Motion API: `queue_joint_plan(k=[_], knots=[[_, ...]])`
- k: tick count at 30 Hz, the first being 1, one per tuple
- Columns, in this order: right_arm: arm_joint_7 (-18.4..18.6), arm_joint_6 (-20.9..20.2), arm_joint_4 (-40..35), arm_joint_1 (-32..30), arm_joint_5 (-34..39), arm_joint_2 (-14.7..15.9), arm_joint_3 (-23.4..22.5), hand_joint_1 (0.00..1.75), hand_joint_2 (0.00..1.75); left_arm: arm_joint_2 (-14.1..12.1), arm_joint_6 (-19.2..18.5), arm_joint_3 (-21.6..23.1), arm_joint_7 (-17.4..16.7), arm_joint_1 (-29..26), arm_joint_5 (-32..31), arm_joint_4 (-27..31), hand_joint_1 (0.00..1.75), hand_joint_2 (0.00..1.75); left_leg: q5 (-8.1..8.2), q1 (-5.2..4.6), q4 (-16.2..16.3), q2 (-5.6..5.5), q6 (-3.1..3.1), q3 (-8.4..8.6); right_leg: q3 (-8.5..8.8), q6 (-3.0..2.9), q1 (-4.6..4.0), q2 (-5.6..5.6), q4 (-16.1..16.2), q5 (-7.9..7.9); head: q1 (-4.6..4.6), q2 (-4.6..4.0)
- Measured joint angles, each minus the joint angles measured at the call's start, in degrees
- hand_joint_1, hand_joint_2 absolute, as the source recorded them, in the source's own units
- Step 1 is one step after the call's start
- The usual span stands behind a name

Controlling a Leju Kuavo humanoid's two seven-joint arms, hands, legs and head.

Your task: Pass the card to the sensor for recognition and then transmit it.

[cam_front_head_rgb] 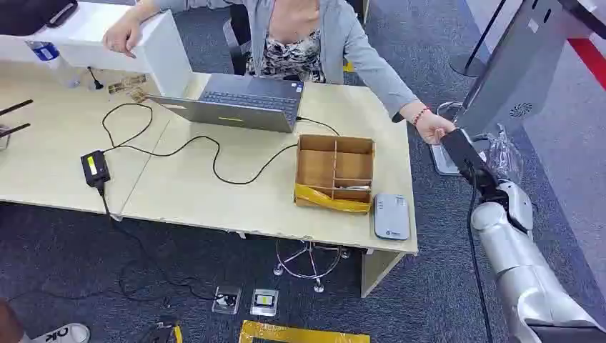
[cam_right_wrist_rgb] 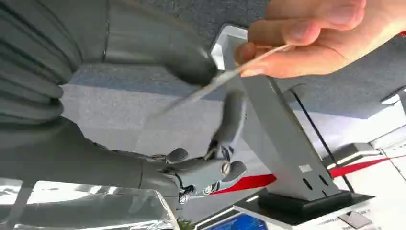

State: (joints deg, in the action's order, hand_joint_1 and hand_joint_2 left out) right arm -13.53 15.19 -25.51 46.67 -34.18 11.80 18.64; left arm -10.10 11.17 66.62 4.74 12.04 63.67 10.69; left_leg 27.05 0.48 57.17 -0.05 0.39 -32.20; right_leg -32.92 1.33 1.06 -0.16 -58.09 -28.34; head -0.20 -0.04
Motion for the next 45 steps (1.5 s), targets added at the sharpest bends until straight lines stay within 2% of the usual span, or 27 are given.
queue_joint_plan(k=[3,6,16,25,34,45], knots=[[-0.37,-0.06,-0.37,-0.10,0.39,0.00,0.07,1.75,1.75,-0.02,0.00,0.00,0.00,0.02,-0.09,0.00,0.00,0.00,0.00,0.00,0.00,0.00,0.00,-0.01,-0.01,0.00,0.00,0.00,0.00,0.00,-0.02,0.00],[-0.74,-1.88,-0.76,-0.16,2.19,-0.04,0.17,1.75,1.75,-0.02,-0.04,0.00,0.00,0.04,-0.09,0.00,0.00,0.00,0.00,0.00,0.00,0.00,0.00,-0.01,-0.01,0.00,0.00,0.00,0.00,0.00,-0.02,0.00],[-3.41,-2.69,-2.56,-2.28,4.92,-1.07,0.50,1.75,1.75,-0.07,-0.44,-0.02,0.00,0.26,-0.35,0.00,0.00,0.00,0.00,0.00,-0.01,0.00,0.00,-0.01,0.00,0.00,0.00,0.01,0.00,0.00,0.00,0.00],[-2.32,-5.83,-6.84,-5.52,7.19,-1.33,0.72,1.75,1.75,-0.02,-0.04,-0.02,-0.37,0.13,-0.44,0.00,0.00,0.00,0.00,0.00,-0.01,0.00,0.00,-0.01,0.00,0.00,0.00,0.01,0.00,0.00,-0.02,0.00],[-3.13,-5.79,-9.57,-9.22,8.33,-2.25,4.33,1.75,1.75,0.02,0.72,-0.09,-0.46,0.01,0.31,0.00,0.00,0.00,0.01,0.01,-0.01,0.00,-0.01,-0.01,-0.01,0.00,-0.01,0.01,0.00,0.00,-0.02,0.00],[-4.98,-5.05,-7.67,-10.52,9.66,-4.20,8.50,1.75,1.75,-0.02,0.90,-0.26,-0.61,1.30,0.24,0.00,0.00,0.00,0.01,0.01,-0.01,0.00,-0.01,-0.01,-0.01,-0.01,0.00,0.02,0.00,0.00,0.00,0.00]])
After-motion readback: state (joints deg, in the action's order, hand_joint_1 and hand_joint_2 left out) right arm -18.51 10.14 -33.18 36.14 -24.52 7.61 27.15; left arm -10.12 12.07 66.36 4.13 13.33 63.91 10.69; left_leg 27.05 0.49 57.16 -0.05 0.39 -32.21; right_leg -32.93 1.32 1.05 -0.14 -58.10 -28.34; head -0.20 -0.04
